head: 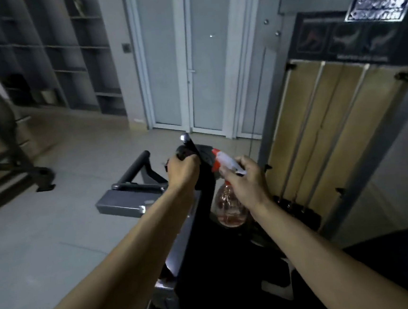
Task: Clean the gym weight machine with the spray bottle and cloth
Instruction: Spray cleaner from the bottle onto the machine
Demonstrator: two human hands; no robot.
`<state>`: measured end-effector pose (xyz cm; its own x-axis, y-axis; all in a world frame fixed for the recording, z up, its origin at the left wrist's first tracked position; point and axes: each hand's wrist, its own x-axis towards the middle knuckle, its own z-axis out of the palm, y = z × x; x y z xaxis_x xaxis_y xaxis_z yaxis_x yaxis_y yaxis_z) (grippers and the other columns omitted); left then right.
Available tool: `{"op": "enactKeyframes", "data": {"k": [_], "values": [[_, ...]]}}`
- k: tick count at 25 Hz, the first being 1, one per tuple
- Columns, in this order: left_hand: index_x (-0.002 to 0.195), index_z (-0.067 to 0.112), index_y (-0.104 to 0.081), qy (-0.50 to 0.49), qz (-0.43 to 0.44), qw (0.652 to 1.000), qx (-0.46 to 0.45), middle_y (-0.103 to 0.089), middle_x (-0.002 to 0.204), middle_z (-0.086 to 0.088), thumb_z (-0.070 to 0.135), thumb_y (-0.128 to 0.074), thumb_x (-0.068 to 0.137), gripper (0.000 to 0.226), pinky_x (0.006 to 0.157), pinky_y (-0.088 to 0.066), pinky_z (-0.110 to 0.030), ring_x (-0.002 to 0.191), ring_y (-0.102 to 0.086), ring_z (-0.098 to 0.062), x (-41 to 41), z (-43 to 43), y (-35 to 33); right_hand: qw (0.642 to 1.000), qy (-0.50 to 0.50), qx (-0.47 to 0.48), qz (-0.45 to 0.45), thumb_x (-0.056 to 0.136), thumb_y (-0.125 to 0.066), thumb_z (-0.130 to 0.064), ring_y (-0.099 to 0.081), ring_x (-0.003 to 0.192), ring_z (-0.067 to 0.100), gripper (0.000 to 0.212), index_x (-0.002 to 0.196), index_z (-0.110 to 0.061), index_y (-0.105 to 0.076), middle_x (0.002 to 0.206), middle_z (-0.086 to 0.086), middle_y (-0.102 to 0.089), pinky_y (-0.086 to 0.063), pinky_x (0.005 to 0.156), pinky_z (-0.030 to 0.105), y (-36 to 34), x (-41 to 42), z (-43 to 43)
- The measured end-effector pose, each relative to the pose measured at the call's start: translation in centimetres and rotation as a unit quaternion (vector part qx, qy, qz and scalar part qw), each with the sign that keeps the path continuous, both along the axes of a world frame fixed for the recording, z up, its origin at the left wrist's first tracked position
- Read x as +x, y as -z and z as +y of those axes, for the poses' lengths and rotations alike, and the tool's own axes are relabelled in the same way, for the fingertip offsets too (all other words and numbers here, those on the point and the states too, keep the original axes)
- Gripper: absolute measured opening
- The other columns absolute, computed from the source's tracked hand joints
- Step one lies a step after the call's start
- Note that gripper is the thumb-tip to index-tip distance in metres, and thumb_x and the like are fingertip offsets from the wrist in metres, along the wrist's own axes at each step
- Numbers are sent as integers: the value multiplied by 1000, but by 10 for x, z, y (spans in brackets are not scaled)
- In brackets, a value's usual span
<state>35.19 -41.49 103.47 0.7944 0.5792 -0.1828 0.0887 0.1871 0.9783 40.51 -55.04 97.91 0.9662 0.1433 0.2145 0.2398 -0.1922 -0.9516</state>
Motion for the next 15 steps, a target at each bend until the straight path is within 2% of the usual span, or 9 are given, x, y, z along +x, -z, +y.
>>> {"op": "enactKeyframes", "data": {"k": [2,5,7,9,11,14,15], "values": [[87,7,-58,-25,-11,999,24,-65,76,-16,-5,-53,88,13,46,-50,-27,58,-64,-23,-1,31,-8,999,-36,-7,11,90,-79,-29,-66,77,18,11,93,-21,-73,88,8,-72,-52,66,35,1,8,31],[101,3,-60,-64,-12,998,-2,-65,89,-20,-3,-55,87,16,62,-57,-36,69,-67,-27,0,78,-7,996,-68,-16,57,96,-74,-24,-64,76,18,11,99,-13,-74,86,10,-71,-51,62,28,1,22,77],[93,5,-59,-82,-24,996,-15,-65,81,-18,-4,-54,88,12,56,-57,-33,60,-67,-23,1,100,-7,992,-92,-29,87,99,-69,-24,-64,74,14,8,97,-17,-71,81,1,-67,-52,63,24,3,33,105],[87,8,-57,-88,-31,995,-19,-64,76,-15,-4,-54,88,12,55,-58,-32,53,-66,-19,2,120,-8,989,-94,-73,91,99,-69,-31,-65,79,16,8,90,-31,-69,85,1,-70,-58,76,39,15,44,131],[86,8,-59,-83,-35,996,-12,-64,73,-13,-3,-55,89,12,53,-56,-29,51,-65,-18,5,132,-8,986,-94,-108,83,95,-69,-43,-67,78,22,18,84,-29,-70,90,10,-73,-59,81,52,26,48,143],[97,4,-62,-63,-41,997,-7,-64,75,-12,-1,-57,89,11,52,-53,-28,54,-66,-19,17,140,-10,981,-133,-129,58,78,-65,-78,-70,79,28,55,93,-25,-73,88,8,-73,-58,78,57,38,55,142],[98,4,-63,-51,-49,997,-5,-64,74,-12,0,-57,89,12,51,-52,-28,52,-66,-17,23,139,-13,978,-155,-123,62,79,-63,-79,-70,86,26,57,100,-27,-73,94,5,-74,-57,81,56,35,54,140]]}}
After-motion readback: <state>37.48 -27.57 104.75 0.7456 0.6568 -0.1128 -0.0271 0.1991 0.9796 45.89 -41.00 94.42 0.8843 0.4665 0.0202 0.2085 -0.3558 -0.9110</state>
